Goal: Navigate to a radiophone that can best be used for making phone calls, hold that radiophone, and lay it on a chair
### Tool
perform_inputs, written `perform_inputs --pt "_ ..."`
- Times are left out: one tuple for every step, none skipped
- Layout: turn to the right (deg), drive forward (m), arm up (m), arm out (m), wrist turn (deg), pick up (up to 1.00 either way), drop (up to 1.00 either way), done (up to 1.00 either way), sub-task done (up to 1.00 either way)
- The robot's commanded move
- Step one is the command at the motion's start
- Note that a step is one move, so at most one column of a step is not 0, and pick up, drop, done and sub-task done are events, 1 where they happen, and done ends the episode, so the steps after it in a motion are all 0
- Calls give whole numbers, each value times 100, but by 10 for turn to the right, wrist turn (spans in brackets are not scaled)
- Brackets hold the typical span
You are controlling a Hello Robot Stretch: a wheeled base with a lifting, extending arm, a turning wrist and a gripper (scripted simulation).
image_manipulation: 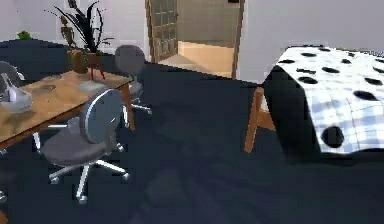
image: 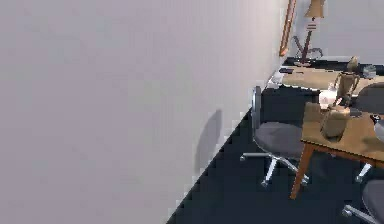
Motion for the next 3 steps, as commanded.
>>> perform_inputs --pt "450 0 0 0 0 0 0 0 0" --pt "450 0 0 0 0 0 0 0 0" --pt "300 0 0 0 0 0 0 0 0"
